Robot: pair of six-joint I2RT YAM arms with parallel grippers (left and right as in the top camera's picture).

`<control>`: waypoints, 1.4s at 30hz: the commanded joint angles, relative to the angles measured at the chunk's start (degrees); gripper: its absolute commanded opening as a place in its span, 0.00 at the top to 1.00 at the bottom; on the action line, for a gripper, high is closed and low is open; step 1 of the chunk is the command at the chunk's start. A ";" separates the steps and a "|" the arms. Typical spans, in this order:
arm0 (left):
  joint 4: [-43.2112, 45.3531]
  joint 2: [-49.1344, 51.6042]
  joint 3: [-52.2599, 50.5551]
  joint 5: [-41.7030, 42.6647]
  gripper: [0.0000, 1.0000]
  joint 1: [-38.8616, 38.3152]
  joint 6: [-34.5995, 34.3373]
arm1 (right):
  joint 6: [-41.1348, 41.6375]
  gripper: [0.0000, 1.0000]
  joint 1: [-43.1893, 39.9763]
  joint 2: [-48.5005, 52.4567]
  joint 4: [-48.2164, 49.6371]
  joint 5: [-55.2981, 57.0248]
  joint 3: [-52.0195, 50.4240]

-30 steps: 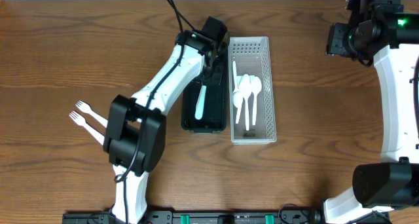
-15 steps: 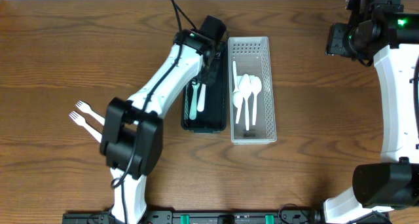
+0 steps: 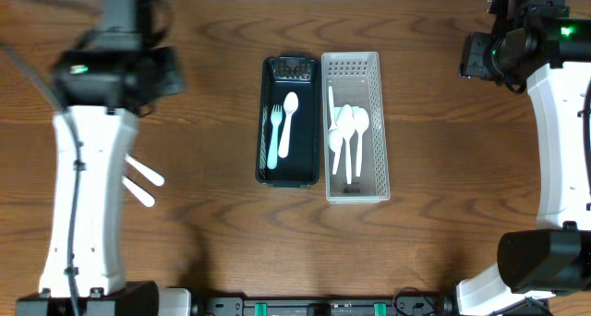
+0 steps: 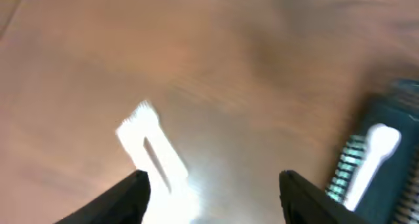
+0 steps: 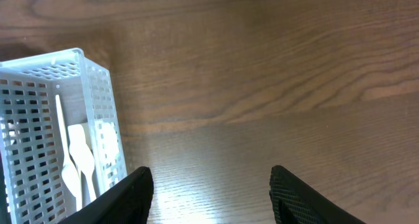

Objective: Pack container
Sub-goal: 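Move the left gripper back over the two white forks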

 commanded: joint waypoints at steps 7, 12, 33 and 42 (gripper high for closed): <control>0.98 0.79 -13.55 1.36 0.25 20.26 -14.82 | -0.46 0.39 -0.90 0.00 -0.20 0.63 0.31; 9.66 0.79 -25.40 7.91 0.24 25.88 -14.78 | -0.46 0.39 -0.90 0.00 -0.22 0.63 0.31; 30.27 8.90 -43.17 8.55 0.20 27.19 -12.63 | -0.48 0.39 -0.90 0.00 -2.16 0.63 0.31; 33.83 16.17 -43.17 8.55 0.20 27.19 -12.59 | -0.46 0.39 -0.90 0.00 -2.38 0.63 0.31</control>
